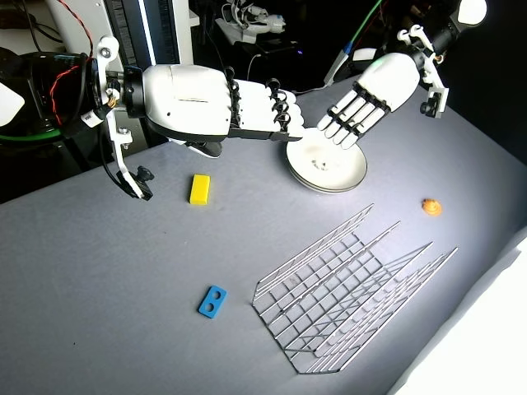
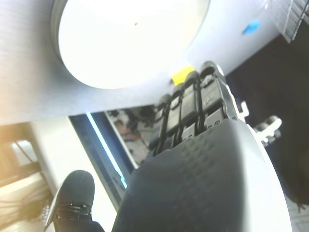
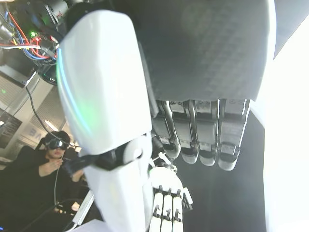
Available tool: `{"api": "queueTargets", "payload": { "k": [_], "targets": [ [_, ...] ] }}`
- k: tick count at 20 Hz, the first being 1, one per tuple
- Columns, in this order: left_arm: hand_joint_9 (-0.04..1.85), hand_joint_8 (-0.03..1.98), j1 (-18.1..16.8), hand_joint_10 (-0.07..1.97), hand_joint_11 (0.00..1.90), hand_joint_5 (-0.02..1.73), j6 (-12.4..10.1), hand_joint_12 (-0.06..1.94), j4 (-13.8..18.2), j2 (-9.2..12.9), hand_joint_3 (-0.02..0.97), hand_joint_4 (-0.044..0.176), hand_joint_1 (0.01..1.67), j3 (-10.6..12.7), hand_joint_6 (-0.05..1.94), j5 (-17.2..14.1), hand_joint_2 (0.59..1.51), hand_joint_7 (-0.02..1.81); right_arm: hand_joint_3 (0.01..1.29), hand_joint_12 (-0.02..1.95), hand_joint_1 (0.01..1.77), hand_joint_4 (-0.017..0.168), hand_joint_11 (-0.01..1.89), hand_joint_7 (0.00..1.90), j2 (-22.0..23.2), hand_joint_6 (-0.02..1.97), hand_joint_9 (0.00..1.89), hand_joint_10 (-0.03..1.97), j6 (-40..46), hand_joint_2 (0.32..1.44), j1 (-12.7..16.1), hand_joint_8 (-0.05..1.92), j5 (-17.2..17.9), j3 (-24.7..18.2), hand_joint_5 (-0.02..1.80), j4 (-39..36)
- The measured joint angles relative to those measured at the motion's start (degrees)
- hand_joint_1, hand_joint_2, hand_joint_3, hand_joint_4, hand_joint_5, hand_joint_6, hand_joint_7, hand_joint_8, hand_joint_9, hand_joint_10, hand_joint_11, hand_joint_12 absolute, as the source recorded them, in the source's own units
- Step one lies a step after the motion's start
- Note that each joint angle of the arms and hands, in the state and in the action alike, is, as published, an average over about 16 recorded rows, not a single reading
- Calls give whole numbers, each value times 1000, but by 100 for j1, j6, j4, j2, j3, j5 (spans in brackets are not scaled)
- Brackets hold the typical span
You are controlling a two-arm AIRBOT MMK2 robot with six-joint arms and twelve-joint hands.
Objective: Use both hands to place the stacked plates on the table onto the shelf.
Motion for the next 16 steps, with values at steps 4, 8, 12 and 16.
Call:
{"api": "queueTargets", "payload": {
  "k": [4,8,12,16],
  "targets": [
    [21,-12,223,7,16,22,215,-6,-37,-15,950,0,19,144,-8,-125,628,17,15,113,1387,-2,22,22,0,17,15,2,-1,1012,0,11,2,0,18,-1],
    [21,-12,448,7,15,21,510,-6,-54,-48,939,0,19,256,-8,-256,635,16,15,146,1376,-2,22,22,0,17,15,2,-2,1012,0,10,6,0,19,-2],
    [21,-12,648,8,15,21,844,-7,-53,-98,930,0,19,308,-8,-333,640,14,15,159,1370,-2,22,22,0,18,15,2,-3,1012,0,10,14,0,19,-4],
    [21,-12,835,8,15,21,1085,-8,-53,-146,930,1,19,283,-8,-193,643,13,15,133,1369,-2,22,22,0,17,15,2,-3,1011,0,11,22,0,20,-10]
  ]
}}
